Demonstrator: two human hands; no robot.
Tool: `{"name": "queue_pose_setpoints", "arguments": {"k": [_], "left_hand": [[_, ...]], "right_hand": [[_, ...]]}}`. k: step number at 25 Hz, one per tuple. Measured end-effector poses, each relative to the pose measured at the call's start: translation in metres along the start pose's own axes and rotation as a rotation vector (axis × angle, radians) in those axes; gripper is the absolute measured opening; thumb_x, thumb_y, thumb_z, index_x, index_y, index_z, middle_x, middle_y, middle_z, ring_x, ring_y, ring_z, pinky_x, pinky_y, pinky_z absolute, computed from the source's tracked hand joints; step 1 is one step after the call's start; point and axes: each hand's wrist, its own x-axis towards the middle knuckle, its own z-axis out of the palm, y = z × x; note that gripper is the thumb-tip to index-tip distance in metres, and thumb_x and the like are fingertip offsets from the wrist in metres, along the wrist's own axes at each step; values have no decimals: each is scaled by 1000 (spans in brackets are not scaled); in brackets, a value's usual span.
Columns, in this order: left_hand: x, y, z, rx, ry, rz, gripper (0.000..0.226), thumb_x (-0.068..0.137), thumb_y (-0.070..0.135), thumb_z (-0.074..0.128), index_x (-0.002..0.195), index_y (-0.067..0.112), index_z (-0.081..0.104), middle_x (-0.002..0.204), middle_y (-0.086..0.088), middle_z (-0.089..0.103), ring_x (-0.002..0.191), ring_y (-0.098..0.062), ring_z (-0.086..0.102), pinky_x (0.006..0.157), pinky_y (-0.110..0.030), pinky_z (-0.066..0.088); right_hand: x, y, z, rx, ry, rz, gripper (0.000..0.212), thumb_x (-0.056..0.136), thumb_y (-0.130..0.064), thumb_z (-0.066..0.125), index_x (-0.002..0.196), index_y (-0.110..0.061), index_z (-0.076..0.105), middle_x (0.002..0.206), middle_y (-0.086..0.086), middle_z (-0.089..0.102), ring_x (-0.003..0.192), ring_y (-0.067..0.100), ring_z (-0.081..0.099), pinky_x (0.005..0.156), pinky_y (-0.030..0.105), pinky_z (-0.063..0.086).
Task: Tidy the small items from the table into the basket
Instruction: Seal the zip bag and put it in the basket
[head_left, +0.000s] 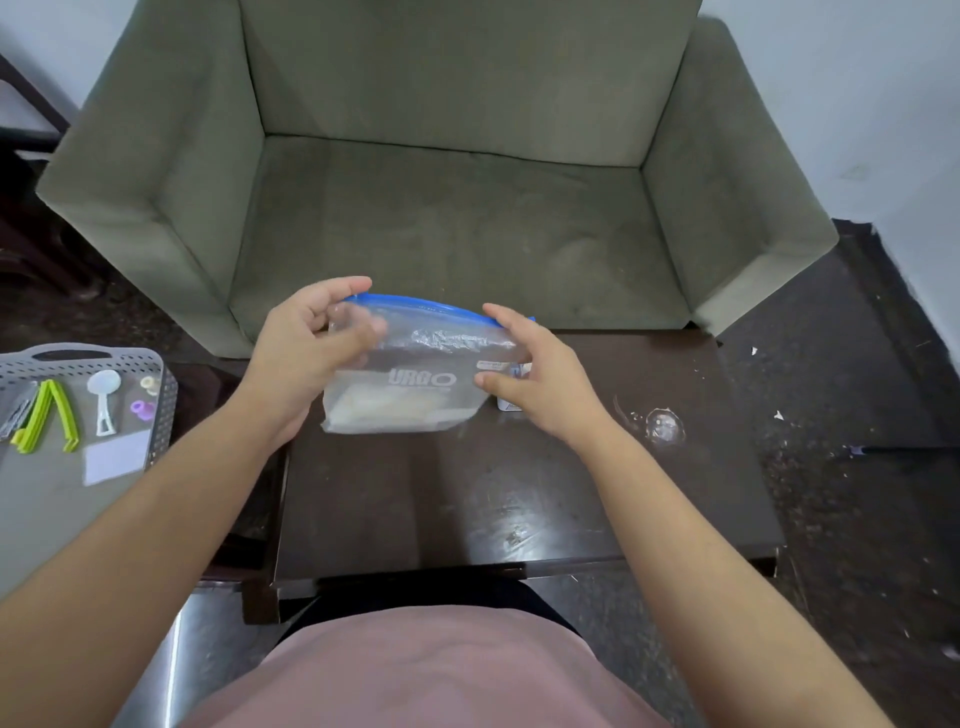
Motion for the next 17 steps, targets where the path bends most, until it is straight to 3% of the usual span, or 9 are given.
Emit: {"name": "queue_pose_setpoints", "arguments": {"k": [2, 3, 5, 7, 10, 12, 14, 15, 17], "left_hand": [[-4, -5, 0, 247, -92, 4, 66, 72, 3, 77, 127, 30, 53, 97, 7, 57, 79, -6, 61, 83, -22, 50], [-7, -7, 1, 406, -108, 27, 69, 71, 2, 77, 130, 29, 52, 96, 7, 56, 77, -7, 60, 84, -24, 49], [-15, -9, 5, 661, -61, 111, 56, 75, 9, 75, 125, 28, 58, 89, 5, 56, 77, -8, 58, 82, -26, 48], [-21, -8, 7, 738, -13, 176, 36, 79, 16, 70, 112, 30, 66, 87, 2, 57, 78, -4, 55, 74, -20, 42], [-22, -12, 6, 734, 4, 183, 17, 83, 17, 67, 96, 28, 71, 94, 0, 54, 86, -11, 50, 73, -22, 36], [-22, -14, 5, 666, -4, 132, 11, 85, 16, 66, 92, 22, 72, 98, 1, 54, 95, -10, 49, 81, -23, 36], [-25, -13, 4, 412, -37, 11, 8, 88, 14, 62, 92, 14, 69, 90, 4, 65, 88, -8, 57, 77, -16, 42], [-27, -11, 5, 263, -46, -60, 7, 90, 14, 60, 94, 12, 66, 82, 8, 69, 82, -5, 61, 72, -13, 44], [-30, -10, 5, 81, -19, -138, 10, 91, 18, 58, 100, 23, 57, 73, 11, 72, 77, -2, 65, 75, -20, 47]], "right_hand": [[-1, 5, -5, -122, 3, 20, 55, 87, -18, 67, 138, -29, 49, 121, -4, 59, 91, 6, 54, 77, 12, 37], [-1, 8, -8, -152, 4, 31, 48, 88, -19, 65, 135, -28, 53, 117, -5, 61, 86, 2, 52, 76, 12, 36], [-3, 12, -13, -151, -26, 58, 38, 90, -21, 64, 128, -24, 60, 118, -8, 64, 89, 0, 53, 79, 10, 39], [-6, 16, -18, -73, -102, 85, 31, 91, -21, 63, 123, -22, 64, 116, -11, 65, 93, 2, 56, 82, 8, 42], [-10, 16, -24, -34, -187, 97, 15, 92, -23, 63, 104, -24, 73, 97, -16, 66, 81, -5, 57, 76, 13, 41], [-11, 14, -26, -59, -194, 39, 16, 92, -18, 63, 81, -13, 74, 76, -4, 59, 66, 3, 52, 64, 13, 36], [-14, 13, -29, 52, -145, 5, 26, 91, -15, 64, 81, 8, 70, 75, 19, 54, 68, 17, 49, 59, 16, 36], [-15, 12, -29, 150, -115, 32, 29, 90, -17, 65, 86, 11, 69, 77, 21, 54, 69, 17, 49, 57, 15, 37], [-16, 12, -27, 283, -60, 129, 27, 90, -25, 65, 91, 2, 71, 75, 8, 59, 68, 13, 49, 56, 18, 36]]}}
